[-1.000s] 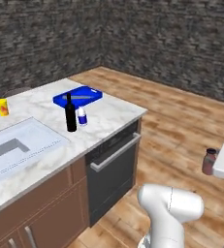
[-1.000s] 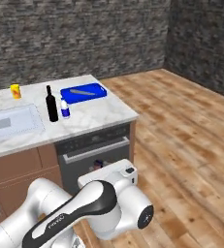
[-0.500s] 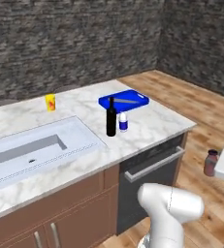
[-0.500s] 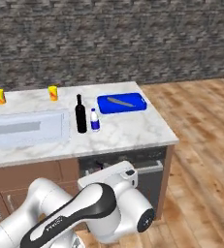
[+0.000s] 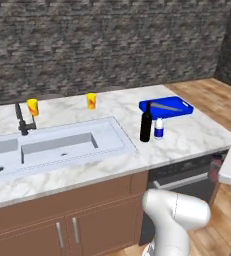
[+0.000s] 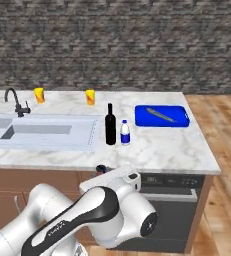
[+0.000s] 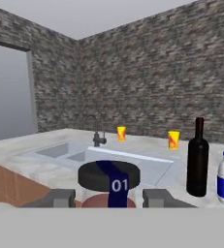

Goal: Place the drinks on the dining counter in a tight cluster.

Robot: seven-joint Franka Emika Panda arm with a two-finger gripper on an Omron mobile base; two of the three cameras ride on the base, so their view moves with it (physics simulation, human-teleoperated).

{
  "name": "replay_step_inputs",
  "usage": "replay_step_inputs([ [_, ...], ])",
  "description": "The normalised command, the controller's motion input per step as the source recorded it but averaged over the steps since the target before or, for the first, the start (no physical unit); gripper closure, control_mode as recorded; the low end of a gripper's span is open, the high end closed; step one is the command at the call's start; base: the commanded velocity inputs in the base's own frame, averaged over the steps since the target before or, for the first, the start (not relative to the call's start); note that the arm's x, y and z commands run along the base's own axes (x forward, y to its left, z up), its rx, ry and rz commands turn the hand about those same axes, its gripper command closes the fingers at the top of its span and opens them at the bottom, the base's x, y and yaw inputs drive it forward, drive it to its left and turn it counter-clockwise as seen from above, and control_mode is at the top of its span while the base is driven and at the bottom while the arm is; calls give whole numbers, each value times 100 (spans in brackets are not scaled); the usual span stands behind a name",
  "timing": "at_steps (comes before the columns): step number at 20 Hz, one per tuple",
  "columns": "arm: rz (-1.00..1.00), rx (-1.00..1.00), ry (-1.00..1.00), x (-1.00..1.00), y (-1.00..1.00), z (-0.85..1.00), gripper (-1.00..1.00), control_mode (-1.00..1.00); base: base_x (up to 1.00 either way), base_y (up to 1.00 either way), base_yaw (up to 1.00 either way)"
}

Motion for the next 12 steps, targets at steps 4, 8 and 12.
replay_step_inputs([
  [4,0,0,0,0,0,0,100,100,27,-48,16],
  [8,0,0,0,0,0,0,100,100,22,-53,12],
  [12,0,0,0,0,0,0,100,100,25,-48,15],
])
